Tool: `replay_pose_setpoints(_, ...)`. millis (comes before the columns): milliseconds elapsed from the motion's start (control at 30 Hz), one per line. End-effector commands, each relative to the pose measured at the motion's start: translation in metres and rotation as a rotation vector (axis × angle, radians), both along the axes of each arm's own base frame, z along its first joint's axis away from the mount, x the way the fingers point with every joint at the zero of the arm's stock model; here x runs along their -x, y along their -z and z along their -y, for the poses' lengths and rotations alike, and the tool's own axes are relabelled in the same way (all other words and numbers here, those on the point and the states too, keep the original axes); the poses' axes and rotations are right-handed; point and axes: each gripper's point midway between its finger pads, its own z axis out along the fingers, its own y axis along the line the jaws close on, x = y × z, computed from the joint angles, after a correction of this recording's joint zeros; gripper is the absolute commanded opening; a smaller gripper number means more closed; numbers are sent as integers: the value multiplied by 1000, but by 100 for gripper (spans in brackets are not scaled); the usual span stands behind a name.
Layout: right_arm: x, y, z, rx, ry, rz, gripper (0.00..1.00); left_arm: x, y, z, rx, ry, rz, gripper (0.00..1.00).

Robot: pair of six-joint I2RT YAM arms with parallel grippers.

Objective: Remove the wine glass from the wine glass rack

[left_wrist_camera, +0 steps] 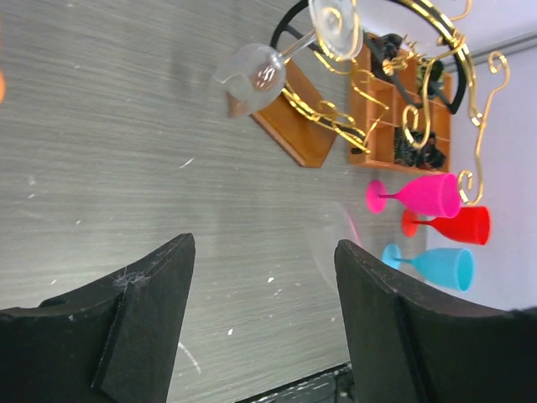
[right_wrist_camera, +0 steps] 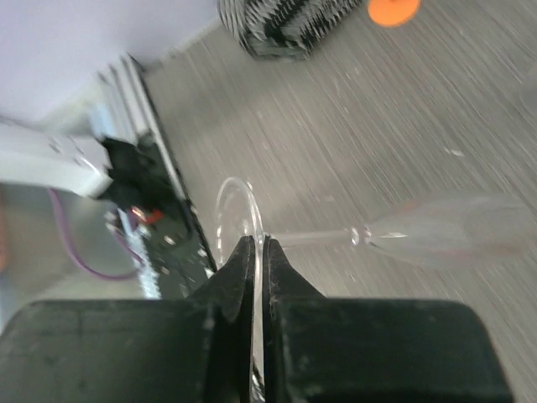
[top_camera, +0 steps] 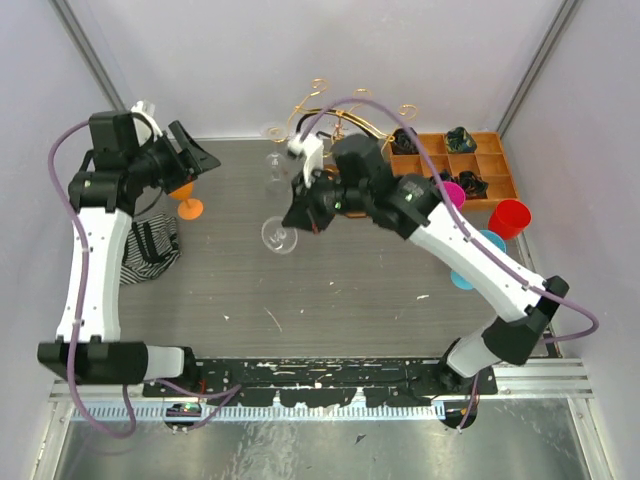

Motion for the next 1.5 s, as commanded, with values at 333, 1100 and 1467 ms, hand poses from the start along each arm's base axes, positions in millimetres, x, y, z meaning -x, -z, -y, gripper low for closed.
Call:
replay_pose_setpoints(333,31,77,18,651,86,786,1,19,9,53,301,345,-139,95)
replay_pose_setpoints(1100,94,74,-58,644,-141,1020,1,68,35,120,183,678,-62,98)
replay_pose_setpoints(1467,108,71,-79,606,-183,1025,1,62,64,147,140,688,-135,100)
